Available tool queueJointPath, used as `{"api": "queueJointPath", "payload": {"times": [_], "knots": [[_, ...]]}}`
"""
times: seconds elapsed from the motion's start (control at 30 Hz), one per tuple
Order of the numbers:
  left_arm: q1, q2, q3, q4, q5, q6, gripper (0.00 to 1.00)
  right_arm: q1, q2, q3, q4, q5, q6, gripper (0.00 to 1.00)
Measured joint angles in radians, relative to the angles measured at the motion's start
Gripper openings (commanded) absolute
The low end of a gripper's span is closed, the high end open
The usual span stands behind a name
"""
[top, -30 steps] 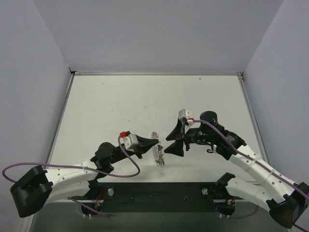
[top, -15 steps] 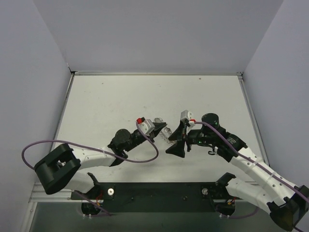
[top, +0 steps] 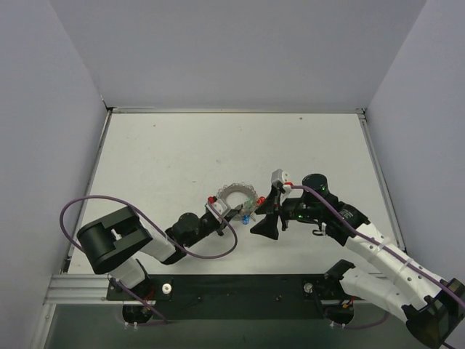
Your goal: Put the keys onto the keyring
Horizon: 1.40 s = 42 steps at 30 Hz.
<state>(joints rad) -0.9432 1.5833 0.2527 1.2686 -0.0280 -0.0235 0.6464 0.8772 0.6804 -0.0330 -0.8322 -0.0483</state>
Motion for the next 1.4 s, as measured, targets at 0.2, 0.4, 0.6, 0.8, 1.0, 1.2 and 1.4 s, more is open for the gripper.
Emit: {"api": "queueJointPath", "payload": {"times": [0.2, 0.4, 0.6, 0.8, 1.0, 1.2, 1.4], "knots": [[-0.040, -0.016, -0.043, 0.008, -0.055, -0.019, 0.00, 0.000, 0.002, 0.000, 0.023, 0.000, 0.006, 0.70], [-0.060, -0.101, -0.063, 0.008, -0.089, -0.028, 0.55, -0.006, 0.005, 0.000, 0.029, 0.000, 0.007, 0.74], [-0.064, -0.254, -0.055, -0.068, -0.137, -0.043, 0.88, -0.007, 0.021, 0.000, 0.037, 0.006, 0.018, 0.83], [-0.060, -0.376, 0.132, -0.445, -0.182, -0.075, 0.90, -0.018, 0.052, 0.000, 0.057, 0.035, 0.032, 0.92], [0.038, -0.379, 0.352, -0.807, -0.121, -0.207, 0.91, -0.061, 0.087, 0.000, 0.078, 0.135, 0.093, 1.00], [0.262, -0.319, 0.442, -1.007, 0.017, -0.401, 0.91, -0.154, 0.086, -0.001, 0.094, 0.348, 0.201, 1.00], [0.354, -0.290, 0.434, -1.121, 0.062, -0.491, 0.92, -0.306, 0.035, -0.069, 0.116, 0.553, 0.311, 1.00]]}}
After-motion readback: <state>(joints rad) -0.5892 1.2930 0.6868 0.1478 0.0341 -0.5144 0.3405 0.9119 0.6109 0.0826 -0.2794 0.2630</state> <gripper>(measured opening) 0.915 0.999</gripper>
